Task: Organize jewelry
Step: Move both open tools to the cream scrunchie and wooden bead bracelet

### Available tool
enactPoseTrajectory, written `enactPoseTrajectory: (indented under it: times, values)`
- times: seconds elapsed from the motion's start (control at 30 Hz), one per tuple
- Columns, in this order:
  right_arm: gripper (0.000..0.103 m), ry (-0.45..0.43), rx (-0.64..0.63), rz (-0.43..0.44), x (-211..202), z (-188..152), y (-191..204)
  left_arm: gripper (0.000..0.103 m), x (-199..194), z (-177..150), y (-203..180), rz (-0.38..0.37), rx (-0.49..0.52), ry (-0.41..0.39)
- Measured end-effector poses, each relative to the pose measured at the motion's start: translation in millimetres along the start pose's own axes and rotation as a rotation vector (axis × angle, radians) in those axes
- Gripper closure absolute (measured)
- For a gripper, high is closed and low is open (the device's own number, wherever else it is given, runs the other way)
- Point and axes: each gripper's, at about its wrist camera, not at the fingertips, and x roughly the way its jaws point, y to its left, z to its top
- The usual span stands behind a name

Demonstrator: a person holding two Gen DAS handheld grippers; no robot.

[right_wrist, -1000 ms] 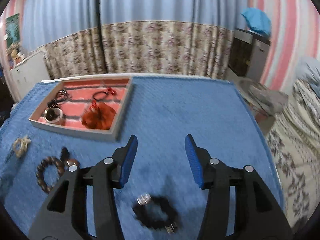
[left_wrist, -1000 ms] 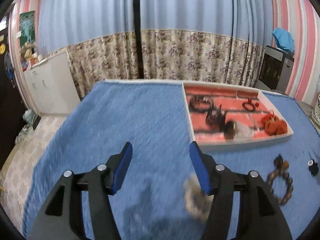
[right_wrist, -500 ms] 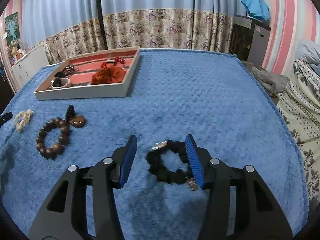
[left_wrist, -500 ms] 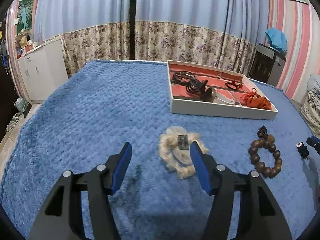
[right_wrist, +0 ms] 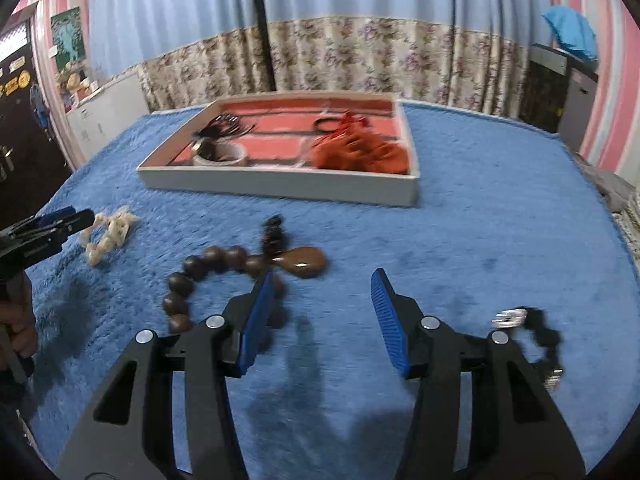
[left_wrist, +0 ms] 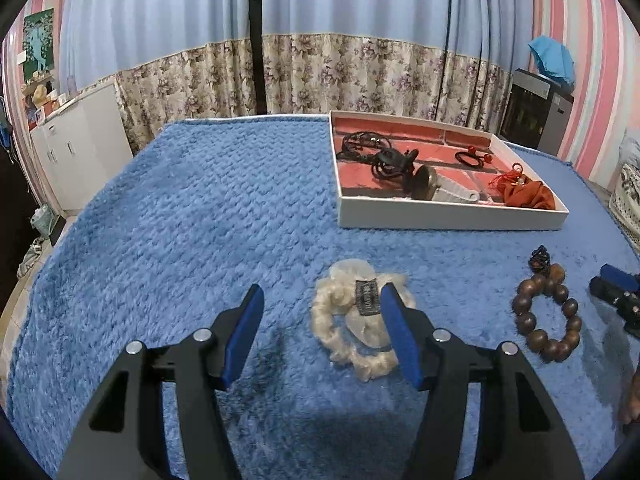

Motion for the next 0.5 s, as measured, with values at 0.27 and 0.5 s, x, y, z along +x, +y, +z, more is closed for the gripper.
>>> enactPoseTrajectory:
  times: [0.27, 0.5]
  values:
    - [0.069, 0.054, -0.012, -0.018, 27, -1, 18, 0.043, 8, -3, 8, -0.035, 0.004, 0.015]
    - [0.073, 0.09, -0.019, -0.023, 41, -2, 22, 0.043, 26, -4, 3, -0.072, 0.02, 0.066]
